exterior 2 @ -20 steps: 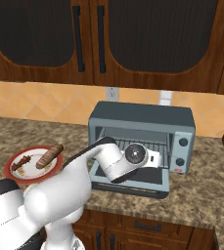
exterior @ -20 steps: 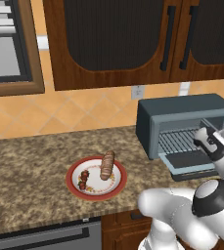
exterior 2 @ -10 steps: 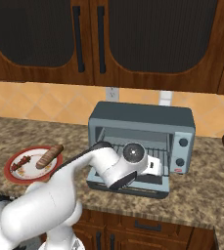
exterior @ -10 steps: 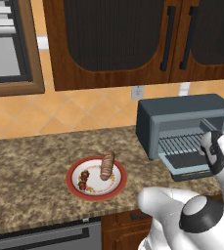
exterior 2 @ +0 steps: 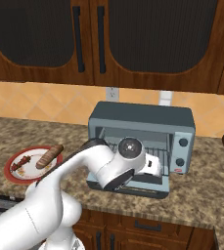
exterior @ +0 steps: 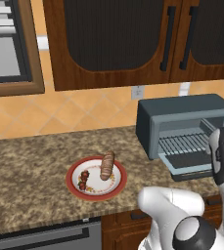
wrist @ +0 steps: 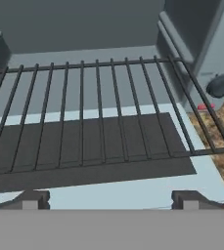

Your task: Pick up the kebab skewer and baguette bread, and place them inside the toaster oven. Close the toaster oven door and start by setting the timer.

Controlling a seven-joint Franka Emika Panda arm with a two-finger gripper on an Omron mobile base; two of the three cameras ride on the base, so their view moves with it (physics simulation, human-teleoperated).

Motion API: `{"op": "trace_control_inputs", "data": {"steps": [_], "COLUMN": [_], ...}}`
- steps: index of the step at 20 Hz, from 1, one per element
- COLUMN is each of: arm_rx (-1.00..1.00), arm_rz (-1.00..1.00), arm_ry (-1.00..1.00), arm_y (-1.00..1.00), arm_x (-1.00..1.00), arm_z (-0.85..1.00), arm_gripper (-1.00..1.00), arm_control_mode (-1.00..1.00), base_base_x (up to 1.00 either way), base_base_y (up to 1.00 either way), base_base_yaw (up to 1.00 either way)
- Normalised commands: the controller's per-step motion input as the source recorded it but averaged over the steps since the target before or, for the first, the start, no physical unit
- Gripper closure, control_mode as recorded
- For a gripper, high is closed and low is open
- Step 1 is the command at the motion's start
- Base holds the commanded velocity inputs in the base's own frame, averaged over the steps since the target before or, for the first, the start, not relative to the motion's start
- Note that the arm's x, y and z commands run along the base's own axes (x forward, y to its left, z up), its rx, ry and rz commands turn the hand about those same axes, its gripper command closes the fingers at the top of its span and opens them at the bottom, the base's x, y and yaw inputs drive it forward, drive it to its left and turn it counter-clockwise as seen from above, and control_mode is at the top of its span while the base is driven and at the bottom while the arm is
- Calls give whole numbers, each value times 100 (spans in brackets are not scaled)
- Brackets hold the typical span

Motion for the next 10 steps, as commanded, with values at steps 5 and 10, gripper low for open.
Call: {"op": "trace_control_inputs", "data": {"steps": [5,10], "arm_rx": [0,0], "arm_rz": [-1,0], "arm_ry": [7,14], "arm_y": [68,79], "arm_x": [-27,-24], "arm_z": [48,17], "arm_gripper": [-100,-100], "arm_control_mode": [-100,-100], "base_base_x": [0,0], "base_base_y": [0,0], "base_base_yaw": [0,0]}}
